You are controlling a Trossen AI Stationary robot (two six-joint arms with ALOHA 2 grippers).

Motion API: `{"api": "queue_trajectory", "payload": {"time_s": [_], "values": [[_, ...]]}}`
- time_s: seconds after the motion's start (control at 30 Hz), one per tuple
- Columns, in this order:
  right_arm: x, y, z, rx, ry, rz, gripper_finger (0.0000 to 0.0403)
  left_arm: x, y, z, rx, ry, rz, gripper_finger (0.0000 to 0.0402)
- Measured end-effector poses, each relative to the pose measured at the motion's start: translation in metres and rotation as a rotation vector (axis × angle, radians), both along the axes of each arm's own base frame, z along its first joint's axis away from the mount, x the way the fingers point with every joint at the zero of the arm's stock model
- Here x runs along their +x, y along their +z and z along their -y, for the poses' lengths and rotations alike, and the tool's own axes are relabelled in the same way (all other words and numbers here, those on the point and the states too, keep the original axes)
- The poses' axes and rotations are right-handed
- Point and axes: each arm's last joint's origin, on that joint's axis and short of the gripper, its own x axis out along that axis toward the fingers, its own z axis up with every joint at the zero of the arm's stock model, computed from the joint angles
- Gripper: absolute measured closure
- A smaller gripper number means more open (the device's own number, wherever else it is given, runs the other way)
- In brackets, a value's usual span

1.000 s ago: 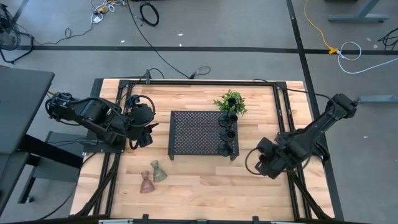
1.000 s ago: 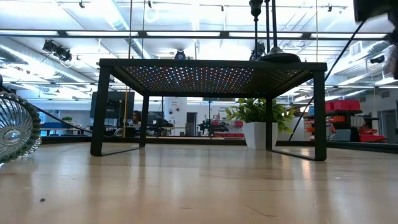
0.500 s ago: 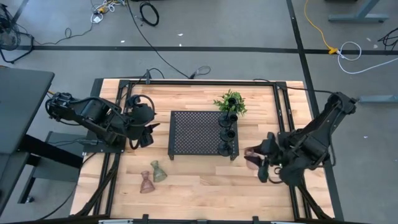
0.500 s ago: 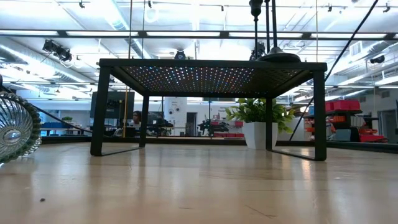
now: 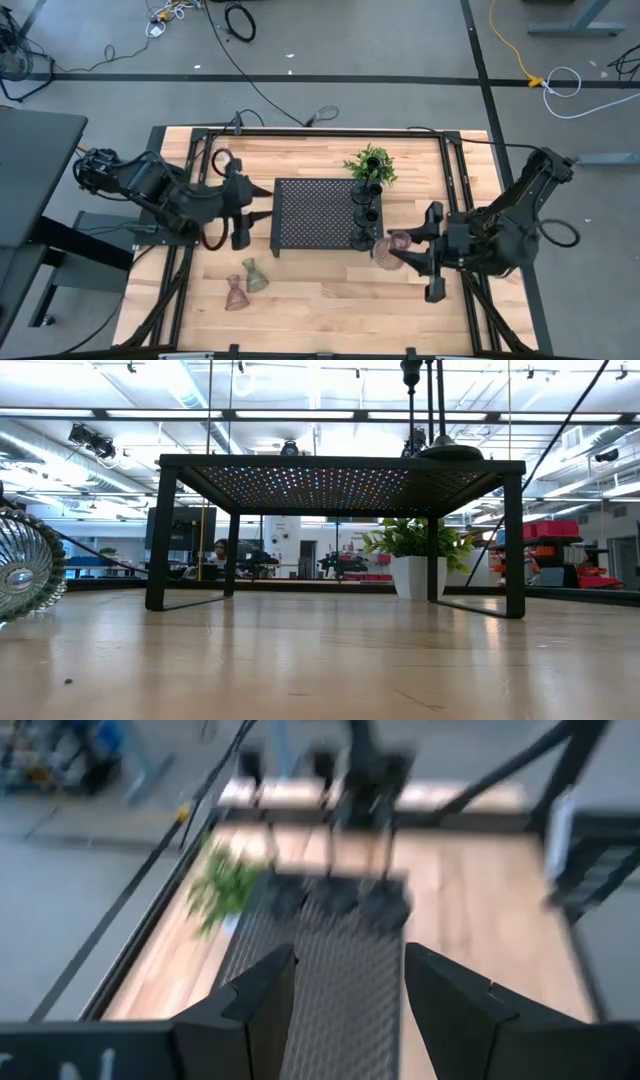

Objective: Pick & Place candle stick holders
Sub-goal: Put the right pink glass candle stick holder on the shelf

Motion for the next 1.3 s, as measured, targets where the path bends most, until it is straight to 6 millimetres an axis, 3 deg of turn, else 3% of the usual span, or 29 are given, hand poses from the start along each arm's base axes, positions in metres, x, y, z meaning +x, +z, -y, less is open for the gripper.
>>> {"api": "queue_trajectory", "payload": {"time_s": [0.27, 0.37, 0.57, 0.7, 0.97, 1.3], "values": [[0.019, 0.015, 0.022, -0.022, -0.003, 0.112, 0.0285, 0.034, 0.024, 0.016, -0.079, -0.276, 0.304, 0.0209], [0.029, 0.017, 0.031, -0.010, 0.006, 0.132, 0.0285, 0.046, 0.027, 0.018, -0.068, -0.282, 0.375, 0.0209], [0.051, 0.024, 0.037, -0.028, 0.042, 0.130, 0.0285, 0.071, 0.014, 0.006, -0.076, -0.226, 0.341, 0.0209], [0.070, 0.021, 0.036, -0.075, 0.040, 0.026, 0.0285, 0.088, 0.001, 0.004, -0.090, -0.243, 0.291, 0.0209], [0.089, 0.018, 0.037, -0.109, 0.041, -0.032, 0.0285, 0.099, -0.003, 0.006, -0.092, -0.272, 0.308, 0.0209], [0.091, 0.019, 0.043, -0.100, 0.023, -0.028, 0.0285, 0.098, 0.001, 0.011, -0.157, -0.333, 0.341, 0.0208]]}}
